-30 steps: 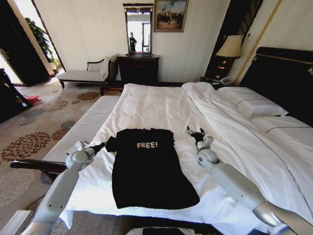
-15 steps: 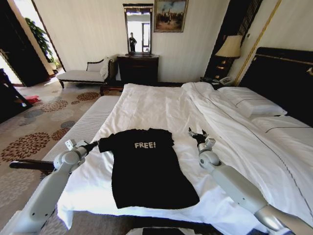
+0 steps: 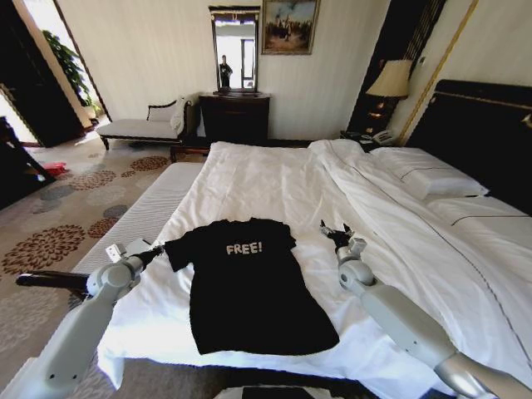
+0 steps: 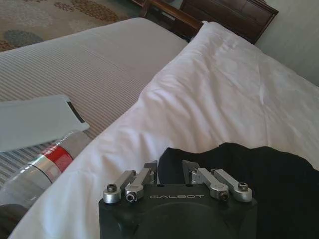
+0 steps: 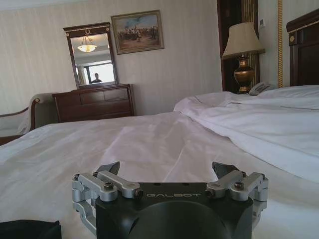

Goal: Fold the clothes on the bed.

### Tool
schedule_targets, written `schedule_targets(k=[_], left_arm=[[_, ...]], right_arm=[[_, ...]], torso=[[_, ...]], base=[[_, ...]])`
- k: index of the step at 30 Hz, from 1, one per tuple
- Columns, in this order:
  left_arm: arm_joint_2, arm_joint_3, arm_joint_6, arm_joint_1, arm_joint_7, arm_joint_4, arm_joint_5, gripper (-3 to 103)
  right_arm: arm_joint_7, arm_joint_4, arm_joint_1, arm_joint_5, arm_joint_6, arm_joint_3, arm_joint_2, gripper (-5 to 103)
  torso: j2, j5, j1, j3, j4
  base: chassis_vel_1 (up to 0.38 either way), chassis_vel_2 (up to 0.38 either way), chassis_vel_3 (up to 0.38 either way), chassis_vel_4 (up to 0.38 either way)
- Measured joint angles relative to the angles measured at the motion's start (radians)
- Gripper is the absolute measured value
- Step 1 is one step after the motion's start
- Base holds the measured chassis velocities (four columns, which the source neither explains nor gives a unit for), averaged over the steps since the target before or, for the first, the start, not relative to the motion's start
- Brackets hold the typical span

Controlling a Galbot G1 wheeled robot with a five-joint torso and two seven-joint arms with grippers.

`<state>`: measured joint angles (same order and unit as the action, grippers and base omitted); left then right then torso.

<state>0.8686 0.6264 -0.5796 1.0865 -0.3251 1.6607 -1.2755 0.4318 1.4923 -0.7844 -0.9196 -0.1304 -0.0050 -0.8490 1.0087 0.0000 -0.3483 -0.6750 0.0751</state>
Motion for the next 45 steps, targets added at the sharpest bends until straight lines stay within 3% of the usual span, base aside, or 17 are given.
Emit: schedule_targets(k=[7, 11, 12, 15, 16, 19, 27, 41, 45], left_arm=[[-0.021, 0.124, -0.001, 0.010, -0.016, 0.037, -0.074, 52], [-0.046, 0.204, 0.042, -0.015, -0.019, 0.142, -0.184, 68], [-0.046, 0.204, 0.042, -0.015, -0.019, 0.142, -0.184, 68], [-0.076, 0.244, 0.077, -0.044, -0.015, 0.273, -0.293, 84], [-0.076, 0.244, 0.077, -0.044, -0.015, 0.273, -0.293, 84], [-0.102, 0.262, 0.096, -0.066, -0.022, 0.390, -0.371, 98], [-0.143, 0.265, 0.097, -0.087, -0.034, 0.475, -0.408, 100], [-0.159, 0.252, 0.069, -0.077, -0.054, 0.456, -0.370, 100], [-0.163, 0.248, 0.068, -0.082, -0.056, 0.450, -0.369, 100]], right_arm=[[-0.046, -0.018, 0.048, -0.135, 0.024, -0.018, 0.000, 100], [-0.036, -0.025, 0.092, -0.342, 0.078, -0.040, -0.015, 100], [-0.036, -0.025, 0.092, -0.342, 0.078, -0.040, -0.015, 100], [0.010, -0.026, 0.107, -0.459, 0.122, -0.054, -0.038, 100], [0.010, -0.026, 0.107, -0.459, 0.122, -0.054, -0.038, 100], [0.077, -0.013, 0.117, -0.569, 0.172, -0.050, -0.071, 100], [0.161, -0.015, 0.134, -0.690, 0.214, -0.035, -0.130, 100], [0.171, -0.067, 0.139, -0.668, 0.235, -0.040, -0.205, 103], [0.162, -0.076, 0.138, -0.670, 0.235, -0.033, -0.213, 95]], torso=[[0.000, -0.0002, 0.000, 0.000, -0.0001], [0.000, -0.0001, 0.000, 0.000, 0.0001], [0.000, -0.0001, 0.000, 0.000, 0.0001], [0.000, 0.0002, 0.000, 0.000, 0.0002], [0.000, 0.0002, 0.000, 0.000, 0.0002], [0.000, 0.0003, 0.000, 0.000, 0.0004], [0.000, -0.0002, 0.000, 0.000, 0.0000], [0.000, -0.0002, 0.000, 0.000, 0.0001], [0.000, 0.0001, 0.000, 0.000, 0.0001]], base=[[0.000, 0.000, 0.000, 0.000], [0.000, 0.000, 0.000, 0.000], [0.000, 0.000, 0.000, 0.000], [0.000, 0.000, 0.000, 0.000], [0.000, 0.000, 0.000, 0.000], [0.000, 0.000, 0.000, 0.000], [0.000, 0.000, 0.000, 0.000], [0.000, 0.000, 0.000, 0.000], [0.000, 0.000, 0.000, 0.000]])
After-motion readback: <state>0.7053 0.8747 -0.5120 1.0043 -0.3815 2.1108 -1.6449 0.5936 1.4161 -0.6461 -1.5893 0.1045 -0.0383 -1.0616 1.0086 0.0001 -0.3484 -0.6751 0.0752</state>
